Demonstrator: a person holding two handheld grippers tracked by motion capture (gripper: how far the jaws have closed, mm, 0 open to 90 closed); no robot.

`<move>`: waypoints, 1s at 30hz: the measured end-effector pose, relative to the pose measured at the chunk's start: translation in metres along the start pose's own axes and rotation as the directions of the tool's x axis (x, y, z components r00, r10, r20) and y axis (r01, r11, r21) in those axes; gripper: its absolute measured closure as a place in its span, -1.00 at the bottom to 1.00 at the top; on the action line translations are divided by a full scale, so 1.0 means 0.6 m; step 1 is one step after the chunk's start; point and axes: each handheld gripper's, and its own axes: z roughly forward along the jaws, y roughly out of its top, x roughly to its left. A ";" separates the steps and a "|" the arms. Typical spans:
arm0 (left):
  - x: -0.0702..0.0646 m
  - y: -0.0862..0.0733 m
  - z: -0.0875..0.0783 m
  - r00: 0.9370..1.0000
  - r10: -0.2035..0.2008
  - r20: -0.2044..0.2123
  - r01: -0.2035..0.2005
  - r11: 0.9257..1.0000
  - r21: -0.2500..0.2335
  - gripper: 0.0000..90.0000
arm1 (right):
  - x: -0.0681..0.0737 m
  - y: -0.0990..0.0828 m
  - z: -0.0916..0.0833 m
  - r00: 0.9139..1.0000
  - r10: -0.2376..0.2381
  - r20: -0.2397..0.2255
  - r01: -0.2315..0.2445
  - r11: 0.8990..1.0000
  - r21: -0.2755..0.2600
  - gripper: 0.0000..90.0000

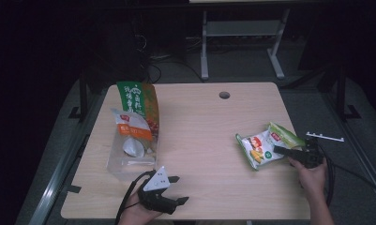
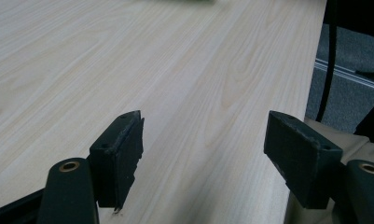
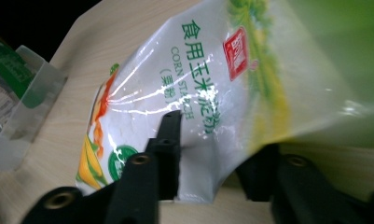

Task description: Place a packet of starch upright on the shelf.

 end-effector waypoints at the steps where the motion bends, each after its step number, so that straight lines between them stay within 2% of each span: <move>1: 0.000 0.000 0.000 1.000 0.000 -0.001 0.000 1.000 0.001 -0.38 | 0.003 0.001 0.002 1.000 -0.002 0.000 0.002 1.000 -0.001 0.69; 5: 0.002 0.000 -0.001 1.000 -0.003 -0.003 0.003 1.000 -0.003 -0.38 | 0.020 0.011 0.006 0.996 -0.062 0.061 0.061 0.998 0.016 0.92; 6: 0.002 0.000 -0.001 1.000 -0.004 -0.004 0.004 1.000 -0.004 -0.38 | 0.024 0.012 0.006 0.996 -0.068 0.064 0.068 0.998 0.014 0.95; 10: 0.004 0.000 -0.003 1.000 -0.005 -0.004 0.005 1.000 -0.009 -0.38 | 0.037 0.017 0.002 0.993 -0.096 0.062 0.096 0.995 0.010 0.98; 14: 0.005 0.000 -0.005 1.000 -0.010 -0.007 0.010 1.000 -0.014 -0.38 | 0.058 0.022 -0.004 0.989 -0.141 0.041 0.142 0.990 -0.003 0.98; 17: 0.005 0.000 -0.006 1.000 -0.007 -0.008 0.007 1.000 -0.014 -0.38 | 0.079 0.027 -0.006 0.981 -0.190 0.029 0.190 0.982 -0.005 0.98; 21: 0.004 0.000 -0.006 1.000 -0.007 -0.010 0.007 1.000 -0.014 -0.38 | 0.107 0.033 -0.005 0.967 -0.254 0.012 0.254 0.967 0.000 0.98; 23: 0.004 0.000 -0.005 1.000 -0.007 -0.010 0.007 1.000 -0.011 -0.38 | 0.120 0.034 -0.004 0.962 -0.275 -0.002 0.275 0.962 0.004 0.99; 26: 0.003 -0.001 -0.004 1.000 -0.003 -0.005 0.003 1.000 -0.007 -0.38 | 0.139 0.036 -0.002 0.949 -0.316 -0.007 0.316 0.949 0.016 0.99; 30: 0.004 -0.001 -0.004 1.000 -0.007 -0.006 0.007 1.000 -0.007 -0.38 | 0.156 0.038 0.000 0.939 -0.343 -0.034 0.343 0.939 0.010 0.99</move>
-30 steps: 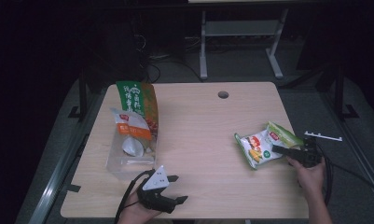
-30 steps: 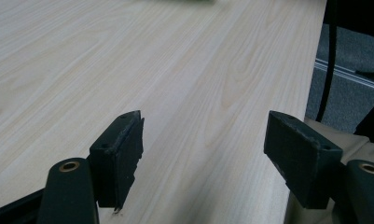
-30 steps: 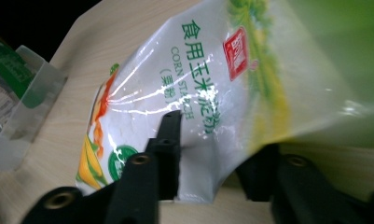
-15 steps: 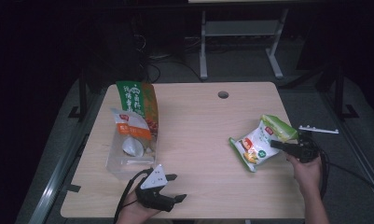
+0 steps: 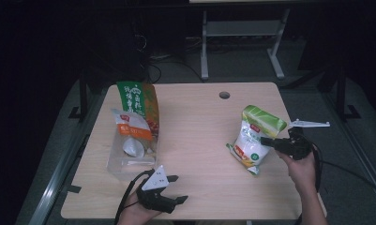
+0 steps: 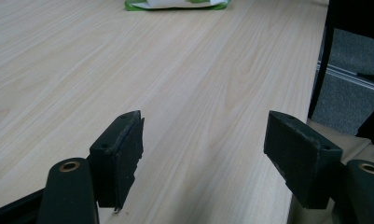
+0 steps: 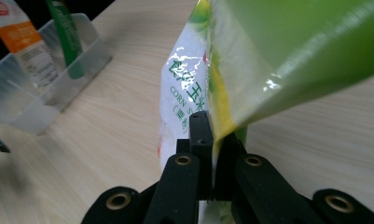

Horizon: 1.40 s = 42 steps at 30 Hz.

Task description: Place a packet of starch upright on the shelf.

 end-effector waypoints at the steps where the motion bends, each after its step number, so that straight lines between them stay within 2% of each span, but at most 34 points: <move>1: 0.000 0.000 0.000 1.000 -0.001 0.000 0.001 1.000 0.000 -0.38 | 0.004 0.002 0.001 1.000 -0.006 -0.009 0.006 1.000 -0.002 0.99; 9: 0.000 -0.001 0.001 1.000 0.001 0.002 -0.001 1.000 0.000 -0.38 | 0.052 0.022 -0.002 0.994 -0.102 -0.030 0.102 0.995 -0.008 1.00; 14: -0.001 -0.001 0.001 1.000 0.010 -0.001 -0.010 1.000 0.001 -0.38 | 0.087 0.035 -0.002 0.984 -0.172 -0.054 0.172 0.985 -0.017 1.00; 16: -0.002 -0.001 0.002 1.000 0.009 0.000 -0.009 1.000 0.003 -0.38 | 0.106 0.039 0.000 0.975 -0.213 -0.070 0.212 0.977 -0.019 1.00; 19: -0.002 -0.001 0.004 1.000 0.010 0.004 -0.010 1.000 0.003 -0.38 | 0.127 0.042 0.005 0.965 -0.243 -0.097 0.242 0.970 -0.024 1.00; 23: -0.002 -0.001 0.004 1.000 0.016 0.004 -0.016 1.000 0.007 -0.38 | 0.152 0.044 0.017 0.953 -0.260 -0.157 0.258 0.966 -0.033 1.00; 28: -0.001 0.000 0.004 1.000 0.012 0.005 -0.012 1.000 0.004 -0.38 | 0.173 0.042 0.039 0.938 -0.284 -0.197 0.285 0.958 -0.024 1.00; 34: 0.002 0.003 0.006 1.000 0.002 0.008 -0.002 1.000 -0.013 -0.38 | 0.196 0.036 0.055 0.921 -0.294 -0.257 0.297 0.954 -0.029 1.00; 42: 0.003 0.008 0.007 1.000 -0.011 0.007 0.011 0.999 -0.043 -0.38 | 0.225 0.024 0.077 0.901 -0.317 -0.297 0.327 0.945 -0.019 1.00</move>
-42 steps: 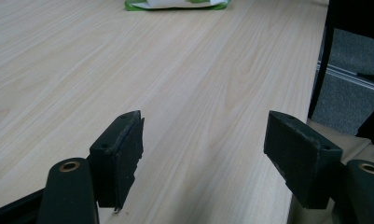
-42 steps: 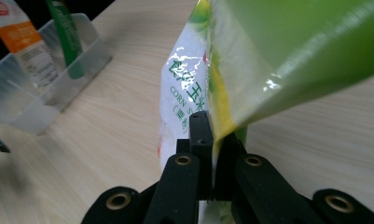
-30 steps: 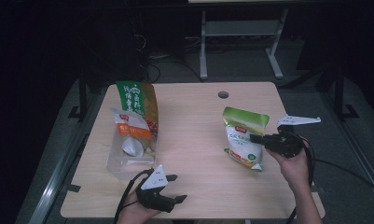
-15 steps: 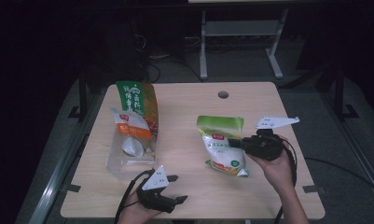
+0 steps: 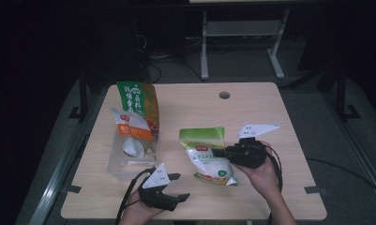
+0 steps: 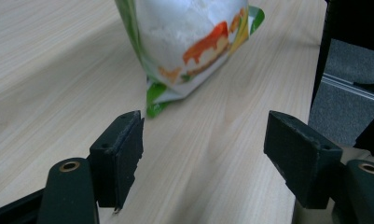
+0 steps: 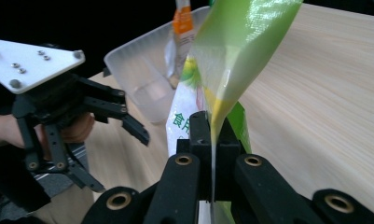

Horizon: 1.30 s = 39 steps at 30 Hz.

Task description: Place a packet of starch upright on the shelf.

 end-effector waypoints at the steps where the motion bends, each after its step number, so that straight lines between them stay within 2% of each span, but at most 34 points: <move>1: 0.001 0.000 0.000 1.000 0.000 0.000 0.000 1.000 0.001 -0.38 | 0.003 0.000 0.003 1.000 -0.007 -0.006 0.007 1.000 -0.001 1.00; 5: 0.005 0.002 0.003 1.000 -0.004 0.001 0.004 1.000 -0.001 -0.38 | 0.012 -0.003 0.019 0.999 -0.024 -0.038 0.024 1.000 -0.009 0.99; 10: 0.008 0.005 0.003 1.000 -0.005 -0.010 0.005 1.000 -0.007 -0.38 | 0.005 -0.019 0.037 0.999 -0.036 -0.031 0.037 0.999 0.034 0.99; 13: 0.011 0.011 0.005 1.000 -0.008 -0.014 0.008 1.000 -0.015 -0.38 | 0.006 -0.021 0.031 0.998 -0.056 -0.040 0.058 0.997 0.041 0.99; 14: 0.010 0.012 0.007 1.000 -0.022 -0.008 0.022 1.000 -0.019 -0.38 | 0.007 -0.023 0.030 0.997 -0.062 -0.042 0.064 0.997 0.042 0.98; 17: 0.011 0.020 0.015 1.000 -0.006 -0.005 0.006 1.000 -0.006 -0.38 | 0.005 -0.027 0.026 0.996 -0.074 -0.046 0.076 0.996 0.049 0.97; 20: 0.014 0.027 0.025 1.000 -0.007 -0.003 0.007 1.000 0.001 -0.38 | 0.003 -0.035 0.019 0.995 -0.079 -0.052 0.082 0.995 0.054 0.96; 24: 0.021 0.039 0.040 0.999 -0.039 0.023 0.039 0.999 -0.007 -0.39 | 0.000 -0.045 0.008 0.994 -0.098 -0.055 0.101 0.993 0.063 0.96; 30: 0.035 0.057 0.065 0.993 -0.097 0.073 0.098 0.995 -0.003 -0.38 | -0.003 -0.051 0.004 0.992 -0.110 -0.067 0.114 0.991 0.072 0.96; 32: 0.039 0.062 0.069 0.988 -0.113 0.104 0.114 0.993 -0.003 -0.20 | -0.001 -0.049 0.006 0.990 -0.122 -0.064 0.127 0.989 0.077 0.96; 34: 0.040 0.066 0.067 0.992 -0.098 0.086 0.099 0.995 -0.017 0.09 | 0.001 -0.049 0.008 0.990 -0.127 -0.067 0.132 0.988 0.080 0.96; 37: 0.049 0.069 0.059 0.989 -0.114 0.097 0.119 0.992 -0.047 0.49 | 0.001 -0.050 0.011 0.990 -0.124 -0.059 0.129 0.988 0.082 0.96; 39: 0.051 0.068 0.058 0.989 -0.115 0.096 0.120 0.992 -0.045 0.64 | 0.000 -0.048 0.012 0.991 -0.123 -0.058 0.128 0.988 0.082 0.96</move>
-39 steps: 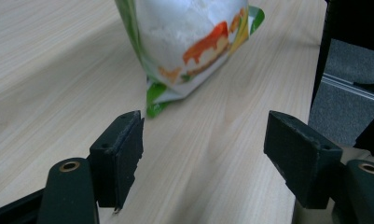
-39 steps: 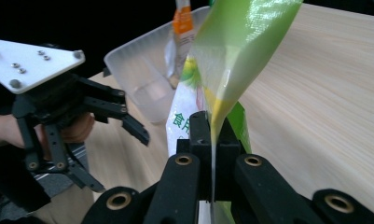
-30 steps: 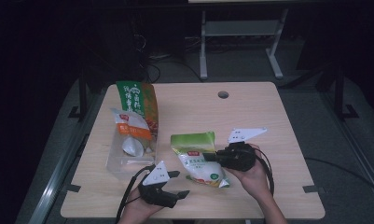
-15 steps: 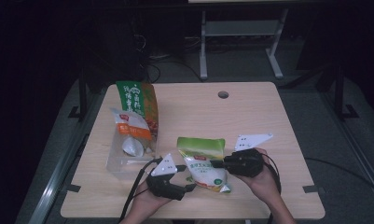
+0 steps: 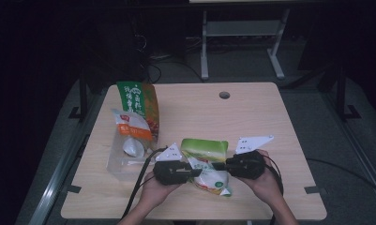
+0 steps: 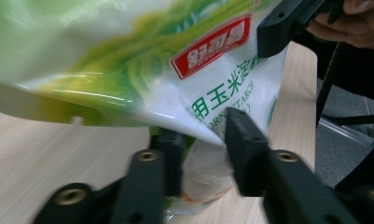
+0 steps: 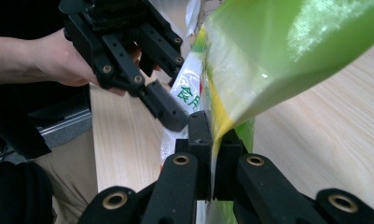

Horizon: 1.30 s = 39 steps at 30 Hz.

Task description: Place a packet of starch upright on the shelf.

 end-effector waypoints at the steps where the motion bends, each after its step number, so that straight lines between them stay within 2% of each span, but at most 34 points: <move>1: -0.001 0.000 0.000 1.000 0.001 -0.011 -0.001 1.000 -0.002 0.69 | -0.001 0.001 0.002 1.000 -0.001 -0.003 0.001 1.000 -0.001 0.96; 2: -0.003 0.000 0.000 1.000 0.011 -0.026 -0.011 1.000 0.001 0.74 | 0.000 0.003 0.003 1.000 -0.002 0.002 0.002 1.000 0.002 0.97; 4: -0.004 0.000 -0.001 0.999 0.017 -0.048 -0.017 1.000 -0.012 0.95 | 0.001 0.008 0.008 0.999 -0.008 0.033 0.008 1.000 0.018 0.97; 7: -0.004 0.000 -0.004 0.996 0.007 -0.087 -0.010 0.999 -0.036 0.98 | -0.004 0.012 0.010 0.997 -0.006 0.071 0.005 1.000 0.013 0.98; 9: -0.002 0.001 -0.008 0.993 0.002 -0.115 -0.009 0.998 -0.058 0.99 | -0.011 0.014 0.012 0.997 0.002 0.072 -0.002 1.000 -0.004 0.98; 12: -0.004 0.001 -0.013 0.986 -0.004 -0.169 -0.010 0.997 -0.081 1.00 | -0.017 0.019 0.016 0.997 0.013 0.082 -0.011 1.000 -0.018 0.97; 16: -0.008 -0.009 -0.014 0.978 0.004 -0.210 -0.023 0.996 -0.088 1.00 | -0.021 0.012 0.025 0.995 0.039 0.091 -0.037 0.999 -0.026 0.85; 19: -0.013 -0.014 -0.016 0.975 -0.002 -0.222 -0.020 0.995 -0.095 1.00 | -0.018 0.010 0.031 0.993 0.046 0.111 -0.044 0.999 -0.021 0.67; 20: -0.016 -0.016 -0.017 0.974 0.011 -0.228 -0.033 0.995 -0.091 1.00 | -0.017 0.007 0.034 0.993 0.046 0.105 -0.044 0.999 -0.018 0.62; 23: -0.023 -0.021 -0.021 0.973 0.021 -0.230 -0.042 0.995 -0.088 0.99 | -0.013 0.002 0.049 0.993 0.058 0.105 -0.060 0.998 0.018 0.47; 26: -0.024 -0.026 -0.025 0.974 0.015 -0.224 -0.036 0.995 -0.090 0.98 | -0.012 0.003 0.055 0.993 0.067 0.100 -0.069 0.997 0.021 0.55; 29: -0.022 -0.029 -0.029 0.976 -0.006 -0.217 -0.016 0.995 -0.097 0.97 | -0.009 0.007 0.059 0.993 0.053 0.103 -0.056 0.998 0.028 0.71; 31: -0.022 -0.028 -0.032 0.976 -0.006 -0.215 -0.015 0.995 -0.094 0.94 | -0.005 0.010 0.062 0.992 0.048 0.115 -0.053 0.998 0.036 0.81; 35: -0.028 -0.029 -0.045 0.974 0.022 -0.226 -0.038 0.997 -0.070 0.75 | -0.005 0.011 0.059 0.993 0.057 0.103 -0.061 0.997 0.038 0.92; 37: -0.033 -0.033 -0.052 0.970 0.034 -0.241 -0.050 0.997 -0.059 0.67 | -0.006 0.012 0.057 0.992 0.062 0.109 -0.067 0.997 0.041 0.95; 39: -0.036 -0.037 -0.059 0.971 0.043 -0.235 -0.054 0.998 -0.041 0.62 | -0.008 0.013 0.054 0.992 0.067 0.110 -0.072 0.997 0.040 0.97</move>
